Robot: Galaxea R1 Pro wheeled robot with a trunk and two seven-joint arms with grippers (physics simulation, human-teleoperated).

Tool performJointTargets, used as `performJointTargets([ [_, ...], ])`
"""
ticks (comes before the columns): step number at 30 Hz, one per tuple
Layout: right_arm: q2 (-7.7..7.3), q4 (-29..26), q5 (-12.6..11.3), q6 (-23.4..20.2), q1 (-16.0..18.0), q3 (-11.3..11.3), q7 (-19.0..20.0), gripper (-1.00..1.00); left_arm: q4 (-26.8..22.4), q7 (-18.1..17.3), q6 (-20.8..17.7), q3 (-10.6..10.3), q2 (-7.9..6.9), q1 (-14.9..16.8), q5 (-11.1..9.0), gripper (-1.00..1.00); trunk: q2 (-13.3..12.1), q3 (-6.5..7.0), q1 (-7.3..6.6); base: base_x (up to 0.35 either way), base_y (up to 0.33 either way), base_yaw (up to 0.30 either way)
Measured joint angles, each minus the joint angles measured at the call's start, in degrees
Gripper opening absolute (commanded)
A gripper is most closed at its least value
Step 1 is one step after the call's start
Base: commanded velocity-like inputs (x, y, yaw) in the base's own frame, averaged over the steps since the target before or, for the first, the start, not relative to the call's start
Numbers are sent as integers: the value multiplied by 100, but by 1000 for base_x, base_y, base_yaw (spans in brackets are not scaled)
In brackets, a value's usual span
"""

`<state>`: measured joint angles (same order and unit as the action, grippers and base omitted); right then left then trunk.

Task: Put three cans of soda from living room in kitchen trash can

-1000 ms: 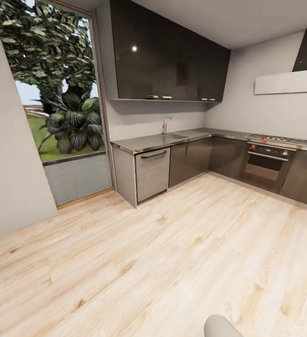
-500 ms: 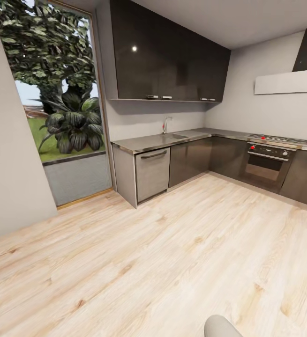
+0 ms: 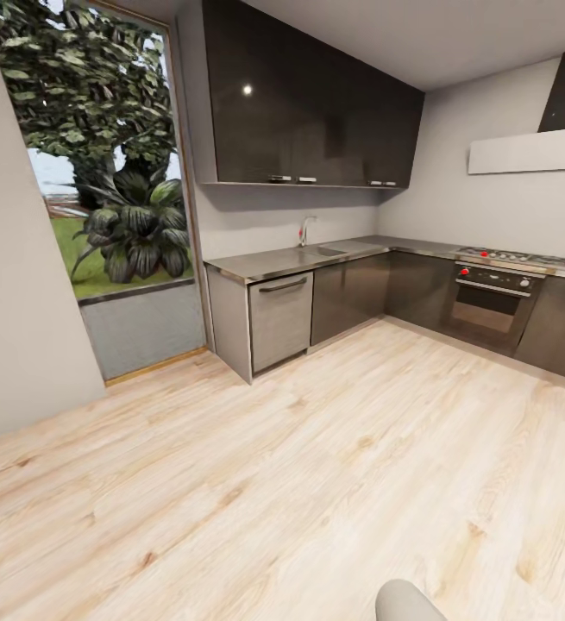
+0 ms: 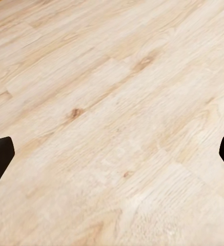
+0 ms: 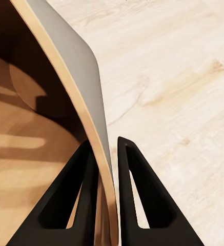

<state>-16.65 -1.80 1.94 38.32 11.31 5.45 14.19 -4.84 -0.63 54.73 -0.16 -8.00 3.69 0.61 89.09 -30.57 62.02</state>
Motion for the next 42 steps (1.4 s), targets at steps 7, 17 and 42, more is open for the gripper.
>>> performJointTargets([
  [7,3,4,-17,-6,0,24,-2,-100,1,1,-13,-2,0,0,0,100,0,0,0,-118,-126,0],
  [17,52,15,-18,-11,1,52,-3,-100,0,1,-7,4,0,0,0,100,0,0,0,-111,-78,80],
  [42,127,24,60,-7,0,-41,1,-100,0,1,-15,2,0,0,0,100,0,-83,0,-2,-60,203],
])
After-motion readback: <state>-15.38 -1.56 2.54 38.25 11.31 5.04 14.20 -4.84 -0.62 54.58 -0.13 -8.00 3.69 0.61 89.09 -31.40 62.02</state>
